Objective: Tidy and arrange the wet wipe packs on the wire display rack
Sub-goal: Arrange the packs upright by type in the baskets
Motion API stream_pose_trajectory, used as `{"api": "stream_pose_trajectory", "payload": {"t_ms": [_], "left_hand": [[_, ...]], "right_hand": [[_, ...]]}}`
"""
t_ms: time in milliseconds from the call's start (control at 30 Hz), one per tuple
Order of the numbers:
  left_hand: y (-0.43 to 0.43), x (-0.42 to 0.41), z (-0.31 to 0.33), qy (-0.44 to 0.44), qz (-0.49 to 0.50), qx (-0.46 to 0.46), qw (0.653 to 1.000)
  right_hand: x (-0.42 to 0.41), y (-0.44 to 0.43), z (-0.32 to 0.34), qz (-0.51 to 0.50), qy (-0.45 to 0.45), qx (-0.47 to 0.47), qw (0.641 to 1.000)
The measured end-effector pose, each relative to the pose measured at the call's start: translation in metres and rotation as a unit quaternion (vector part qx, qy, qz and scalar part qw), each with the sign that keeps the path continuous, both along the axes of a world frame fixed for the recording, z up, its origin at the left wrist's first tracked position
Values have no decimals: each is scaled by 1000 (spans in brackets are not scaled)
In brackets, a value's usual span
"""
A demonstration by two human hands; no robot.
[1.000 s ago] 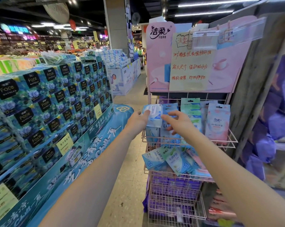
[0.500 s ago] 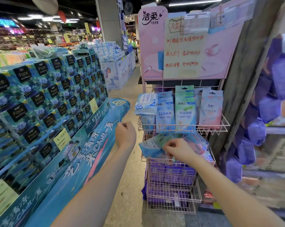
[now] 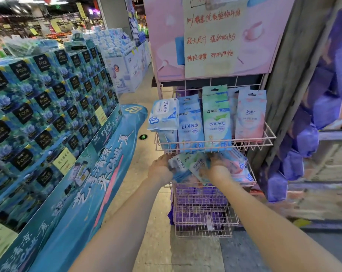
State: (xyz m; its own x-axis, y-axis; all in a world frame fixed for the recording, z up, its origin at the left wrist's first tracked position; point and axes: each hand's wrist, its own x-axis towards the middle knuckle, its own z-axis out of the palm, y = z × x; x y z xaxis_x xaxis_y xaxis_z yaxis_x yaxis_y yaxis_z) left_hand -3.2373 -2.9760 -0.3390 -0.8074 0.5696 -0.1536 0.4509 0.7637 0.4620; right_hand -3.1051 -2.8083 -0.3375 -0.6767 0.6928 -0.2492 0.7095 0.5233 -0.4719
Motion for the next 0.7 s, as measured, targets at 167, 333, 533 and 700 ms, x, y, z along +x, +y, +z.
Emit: {"api": "stream_pose_trajectory", "payload": {"t_ms": [167, 333, 533, 700], "left_hand": [[9, -10, -5, 3, -7, -52, 999], [11, -18, 5, 32, -26, -113, 993], [-7, -33, 8, -63, -43, 32, 997], [-37, -12, 39, -91, -105, 70, 988]], "right_hand": [[3, 7, -19, 7, -17, 90, 996], [22, 3, -10, 8, 84, 22, 996], [49, 0, 10, 21, 174, -58, 983], [68, -3, 21, 87, 182, -51, 978]]}}
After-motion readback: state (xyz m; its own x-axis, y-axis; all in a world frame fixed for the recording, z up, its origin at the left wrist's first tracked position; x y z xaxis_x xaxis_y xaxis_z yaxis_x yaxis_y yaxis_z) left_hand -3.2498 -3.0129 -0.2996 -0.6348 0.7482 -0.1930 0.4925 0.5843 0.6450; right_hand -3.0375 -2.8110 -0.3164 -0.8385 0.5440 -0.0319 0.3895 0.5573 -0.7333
